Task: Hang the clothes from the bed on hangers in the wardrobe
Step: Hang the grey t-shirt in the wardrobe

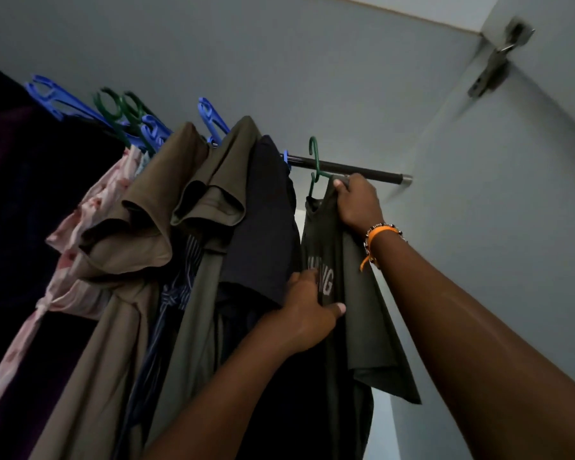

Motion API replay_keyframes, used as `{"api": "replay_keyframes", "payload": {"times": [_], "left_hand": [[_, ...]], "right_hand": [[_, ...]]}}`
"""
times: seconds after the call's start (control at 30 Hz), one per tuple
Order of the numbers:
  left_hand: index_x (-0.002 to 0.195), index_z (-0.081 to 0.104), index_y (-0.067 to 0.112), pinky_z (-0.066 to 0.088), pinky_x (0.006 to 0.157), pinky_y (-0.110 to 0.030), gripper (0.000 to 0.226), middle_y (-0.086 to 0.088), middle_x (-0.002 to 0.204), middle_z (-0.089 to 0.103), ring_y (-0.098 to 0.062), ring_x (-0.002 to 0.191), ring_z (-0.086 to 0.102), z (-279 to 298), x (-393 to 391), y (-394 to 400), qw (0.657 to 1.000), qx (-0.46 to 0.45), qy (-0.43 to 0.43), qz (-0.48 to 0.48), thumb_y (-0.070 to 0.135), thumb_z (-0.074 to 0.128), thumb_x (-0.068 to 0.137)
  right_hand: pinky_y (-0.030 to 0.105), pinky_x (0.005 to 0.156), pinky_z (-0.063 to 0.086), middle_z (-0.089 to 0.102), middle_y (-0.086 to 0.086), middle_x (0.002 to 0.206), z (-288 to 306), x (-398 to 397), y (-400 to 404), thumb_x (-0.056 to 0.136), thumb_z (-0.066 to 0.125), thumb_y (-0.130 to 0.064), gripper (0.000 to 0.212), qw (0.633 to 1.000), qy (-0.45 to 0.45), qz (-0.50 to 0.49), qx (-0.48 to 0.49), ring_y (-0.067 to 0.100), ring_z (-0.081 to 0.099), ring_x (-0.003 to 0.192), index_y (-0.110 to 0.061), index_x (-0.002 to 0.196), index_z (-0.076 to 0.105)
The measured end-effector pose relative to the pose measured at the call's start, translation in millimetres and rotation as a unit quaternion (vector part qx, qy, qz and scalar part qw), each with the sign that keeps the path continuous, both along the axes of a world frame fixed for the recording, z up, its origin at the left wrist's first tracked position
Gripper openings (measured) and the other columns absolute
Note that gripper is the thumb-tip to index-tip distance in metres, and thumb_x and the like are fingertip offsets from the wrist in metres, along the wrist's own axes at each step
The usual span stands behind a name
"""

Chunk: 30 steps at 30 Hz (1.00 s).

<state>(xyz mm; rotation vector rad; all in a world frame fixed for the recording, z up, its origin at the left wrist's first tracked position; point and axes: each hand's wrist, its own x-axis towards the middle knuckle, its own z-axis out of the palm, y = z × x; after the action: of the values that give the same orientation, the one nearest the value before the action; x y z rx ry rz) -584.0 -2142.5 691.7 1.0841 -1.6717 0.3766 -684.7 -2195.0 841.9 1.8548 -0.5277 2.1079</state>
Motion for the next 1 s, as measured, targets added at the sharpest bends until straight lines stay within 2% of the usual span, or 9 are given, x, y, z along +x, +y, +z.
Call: {"api": "replay_keyframes", "payload": {"times": [0.13,0.33,0.43,0.5,0.6,0.7,0.8,0.93,1.0], "left_hand": [[0.145,0.029,0.014,0.033,0.107,-0.024,0.066,-0.004,0.143,0.035,-0.019,0.132,0.038,6,10,-21,0.999,-0.009,-0.015,0.030,0.028,0.062,0.089],[0.145,0.028,0.016,0.033,0.109,-0.028,0.069,-0.006,0.144,0.036,-0.020,0.133,0.038,8,20,-35,1.000,0.007,0.002,0.007,0.028,0.065,0.087],[0.148,0.020,0.017,0.033,0.112,-0.038,0.080,-0.009,0.148,0.033,-0.023,0.135,0.036,3,17,-39,0.999,0.021,0.021,-0.045,0.024,0.068,0.085],[0.151,0.011,0.020,0.031,0.113,-0.038,0.089,-0.007,0.151,0.029,-0.024,0.137,0.033,-6,13,-38,0.997,0.041,0.020,-0.060,0.024,0.068,0.083],[0.149,0.013,0.021,0.032,0.112,-0.040,0.093,-0.008,0.149,0.033,-0.024,0.137,0.035,-24,5,-34,0.996,0.067,-0.017,-0.058,0.027,0.070,0.076],[0.147,0.018,0.018,0.026,0.113,-0.027,0.084,0.000,0.148,0.033,-0.017,0.137,0.032,-46,1,-21,0.995,0.074,-0.057,-0.030,0.025,0.070,0.082],[0.146,0.023,0.021,0.030,0.109,-0.024,0.077,0.004,0.148,0.034,-0.015,0.134,0.036,-69,1,-2,0.993,0.089,-0.027,-0.067,0.023,0.068,0.084],[0.140,0.035,0.019,0.042,0.100,-0.025,0.057,0.002,0.138,0.040,-0.015,0.122,0.049,-96,2,29,0.983,0.140,0.027,-0.117,0.015,0.061,0.090],[0.137,0.039,0.018,0.045,0.095,-0.023,0.052,0.000,0.135,0.043,-0.015,0.116,0.053,-109,1,45,0.978,0.143,0.058,-0.138,0.014,0.061,0.090]], "right_hand": [[0.030,0.074,0.032,0.056,0.024,0.113,23,12,-22,0.099,0.041,-0.026,0.023,0.999,-0.003,0.013,0.029,0.038,0.053,0.106,-0.006,0.091,0.048],[0.026,0.067,0.027,0.047,0.012,0.081,16,20,-33,0.097,0.045,-0.021,0.034,0.994,-0.002,0.072,0.077,0.025,0.046,0.085,-0.009,0.066,0.041],[0.030,0.076,0.040,0.053,0.014,0.098,-4,21,-30,0.091,0.051,-0.013,0.015,0.987,-0.014,0.130,0.097,0.029,0.051,0.097,-0.001,0.100,0.049],[0.040,0.088,0.047,0.053,0.020,0.113,-26,23,-27,0.088,0.052,-0.008,0.034,0.981,0.009,0.135,0.142,0.035,0.053,0.106,0.001,0.118,0.040],[0.042,0.088,0.048,0.055,0.018,0.112,-66,23,-20,0.086,0.057,-0.011,0.034,0.974,0.061,0.103,0.190,0.034,0.055,0.103,-0.001,0.116,0.042],[0.033,0.080,0.041,0.048,0.007,0.093,-116,16,-4,0.093,0.049,-0.005,0.005,0.965,0.118,0.073,0.222,0.022,0.046,0.093,-0.007,0.091,0.052],[0.035,0.076,0.045,0.050,0.000,0.074,-165,5,16,0.092,0.045,0.000,0.031,0.954,0.124,0.070,0.265,0.021,0.049,0.078,-0.020,0.069,0.044],[0.034,0.069,0.058,0.063,0.012,0.094,-215,-8,43,0.092,0.048,-0.011,0.013,0.940,0.095,0.074,0.318,0.025,0.063,0.083,-0.007,0.101,0.057],[0.031,0.064,0.057,0.063,0.010,0.089,-236,-16,60,0.094,0.046,-0.009,0.010,0.932,0.081,0.094,0.341,0.020,0.064,0.075,-0.007,0.098,0.055]]}}
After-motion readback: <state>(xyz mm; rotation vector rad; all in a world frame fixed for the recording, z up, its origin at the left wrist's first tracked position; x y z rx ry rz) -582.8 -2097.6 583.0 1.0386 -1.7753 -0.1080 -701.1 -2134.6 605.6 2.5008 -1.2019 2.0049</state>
